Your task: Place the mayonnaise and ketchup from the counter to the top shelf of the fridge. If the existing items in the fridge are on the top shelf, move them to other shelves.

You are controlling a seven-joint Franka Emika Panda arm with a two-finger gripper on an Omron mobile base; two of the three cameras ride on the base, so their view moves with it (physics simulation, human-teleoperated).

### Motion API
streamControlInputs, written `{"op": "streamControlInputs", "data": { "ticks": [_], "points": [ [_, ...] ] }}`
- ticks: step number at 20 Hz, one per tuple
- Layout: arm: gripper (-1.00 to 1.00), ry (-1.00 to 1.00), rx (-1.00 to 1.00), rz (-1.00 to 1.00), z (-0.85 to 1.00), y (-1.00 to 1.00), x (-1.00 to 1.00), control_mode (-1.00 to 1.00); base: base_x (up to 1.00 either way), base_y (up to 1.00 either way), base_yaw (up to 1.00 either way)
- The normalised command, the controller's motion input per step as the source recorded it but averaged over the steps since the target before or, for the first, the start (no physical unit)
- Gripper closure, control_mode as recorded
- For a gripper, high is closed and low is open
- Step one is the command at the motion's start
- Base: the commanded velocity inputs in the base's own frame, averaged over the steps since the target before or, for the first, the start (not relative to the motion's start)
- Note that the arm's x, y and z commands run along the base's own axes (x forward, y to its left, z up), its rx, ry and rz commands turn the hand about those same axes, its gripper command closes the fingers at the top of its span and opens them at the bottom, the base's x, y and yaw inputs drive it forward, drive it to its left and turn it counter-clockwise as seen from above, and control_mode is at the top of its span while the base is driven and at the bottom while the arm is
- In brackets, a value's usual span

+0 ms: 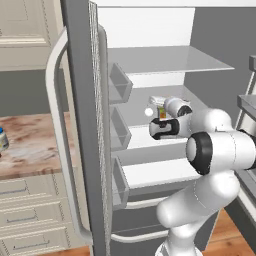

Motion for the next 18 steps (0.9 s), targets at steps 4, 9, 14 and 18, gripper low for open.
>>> {"op": "streamControlInputs", "data": {
  "ticks": [4,9,14,18],
  "points": [
    [-1.00,-0.09,0.03,-0.01,0.83,0.00,-0.38,-1.00,0.00,0.00,0.00],
    [-1.00,-0.03,0.01,-0.03,0.70,-0.12,-0.96,-1.00,0.00,0.00,0.00],
    [-1.00,0.00,0.00,-0.06,0.38,-0.20,-1.00,-1.00,0.00,0.00,0.00],
    [-1.00,0.00,0.00,-0.07,0.28,-0.13,-1.00,-1.00,0.00,0.00,0.00]
  ]
}}
